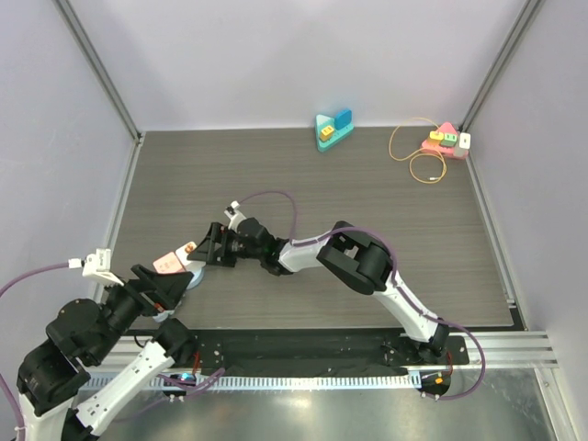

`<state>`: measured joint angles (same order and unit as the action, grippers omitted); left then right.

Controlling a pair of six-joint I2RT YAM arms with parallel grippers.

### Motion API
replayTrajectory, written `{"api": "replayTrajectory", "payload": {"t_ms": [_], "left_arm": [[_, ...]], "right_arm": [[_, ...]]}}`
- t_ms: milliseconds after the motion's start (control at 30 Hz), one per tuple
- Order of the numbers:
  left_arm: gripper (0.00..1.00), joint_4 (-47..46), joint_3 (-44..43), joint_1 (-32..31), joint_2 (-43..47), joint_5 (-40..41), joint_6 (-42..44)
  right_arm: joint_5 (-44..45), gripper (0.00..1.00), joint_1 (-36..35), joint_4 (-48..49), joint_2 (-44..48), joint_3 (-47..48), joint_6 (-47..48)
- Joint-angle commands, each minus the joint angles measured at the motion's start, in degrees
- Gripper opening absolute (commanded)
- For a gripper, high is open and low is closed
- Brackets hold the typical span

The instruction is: Pull the plug off the socket

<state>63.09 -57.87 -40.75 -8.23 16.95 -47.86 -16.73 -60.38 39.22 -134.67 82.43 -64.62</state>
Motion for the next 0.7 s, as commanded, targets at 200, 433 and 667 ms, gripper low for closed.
{"api": "replayTrajectory", "payload": {"t_ms": [200, 433, 667], "left_arm": [[0.98, -1.7, 0.4, -0.1, -0.5, -0.5, -0.7], [0.98, -2.0, 0.5, -0.1, -1.9, -1.2, -0.8], [0.99, -2.9, 0.2, 0.0, -2.3, -1.7, -0.8]], "right_arm": [[-1.2, 0.81, -0.4, 2.8, -2.0, 4.6, -1.3], [-1.4, 0.70, -0.4, 3.1, -1.7, 4.7, -1.6], [-2.1, 0.38, -0.1, 5.3, -0.7, 2.7, -2.6]]}}
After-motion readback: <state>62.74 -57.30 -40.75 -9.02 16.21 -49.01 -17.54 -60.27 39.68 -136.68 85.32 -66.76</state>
